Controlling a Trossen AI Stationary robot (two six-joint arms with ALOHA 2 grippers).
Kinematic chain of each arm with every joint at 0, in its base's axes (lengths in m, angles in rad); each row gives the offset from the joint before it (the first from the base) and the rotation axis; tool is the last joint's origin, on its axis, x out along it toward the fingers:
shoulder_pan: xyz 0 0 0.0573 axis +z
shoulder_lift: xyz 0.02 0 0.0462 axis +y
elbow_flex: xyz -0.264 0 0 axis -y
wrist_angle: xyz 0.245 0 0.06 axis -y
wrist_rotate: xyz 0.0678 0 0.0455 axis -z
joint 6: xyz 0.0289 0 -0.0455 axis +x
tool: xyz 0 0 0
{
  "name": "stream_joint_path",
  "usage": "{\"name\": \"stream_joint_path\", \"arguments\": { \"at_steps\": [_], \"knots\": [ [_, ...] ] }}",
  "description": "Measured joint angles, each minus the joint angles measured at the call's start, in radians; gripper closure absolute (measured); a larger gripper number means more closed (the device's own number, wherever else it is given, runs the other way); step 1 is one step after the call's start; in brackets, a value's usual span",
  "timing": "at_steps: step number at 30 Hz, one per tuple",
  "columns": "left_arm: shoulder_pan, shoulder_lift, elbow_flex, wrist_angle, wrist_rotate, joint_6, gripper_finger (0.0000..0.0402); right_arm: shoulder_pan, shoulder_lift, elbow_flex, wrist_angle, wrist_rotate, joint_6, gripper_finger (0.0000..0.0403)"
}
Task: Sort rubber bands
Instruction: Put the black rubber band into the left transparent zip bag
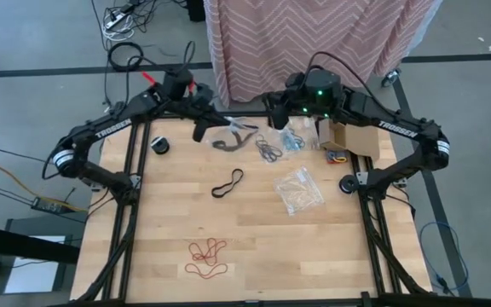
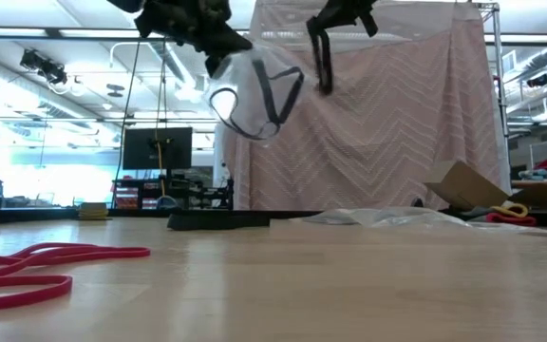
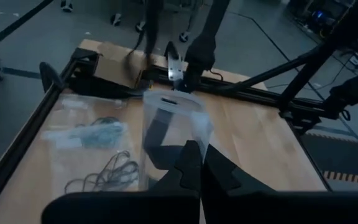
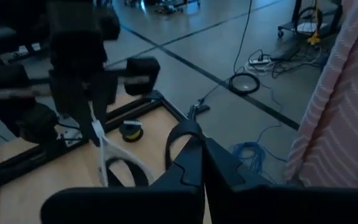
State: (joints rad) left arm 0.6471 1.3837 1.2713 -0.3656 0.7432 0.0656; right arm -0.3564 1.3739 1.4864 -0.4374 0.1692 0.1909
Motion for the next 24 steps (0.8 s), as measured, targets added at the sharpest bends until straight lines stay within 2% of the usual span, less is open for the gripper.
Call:
{"name": "stream_joint_path", "arguments": {
  "at_steps": [13, 24],
  "knots": [
    [-0.059, 0.068, 0.000, 0.044, -0.086, -0.013, 0.0402, 0.000, 0.001, 0.000, 0.089, 0.006, 0.002, 0.0403],
    [-0.068, 0.097, 0.000, 0.146, -0.095, -0.047, 0.0402, 0.000, 0.001, 0.000, 0.084, 0.006, 0.021, 0.0403]
  ]
}}
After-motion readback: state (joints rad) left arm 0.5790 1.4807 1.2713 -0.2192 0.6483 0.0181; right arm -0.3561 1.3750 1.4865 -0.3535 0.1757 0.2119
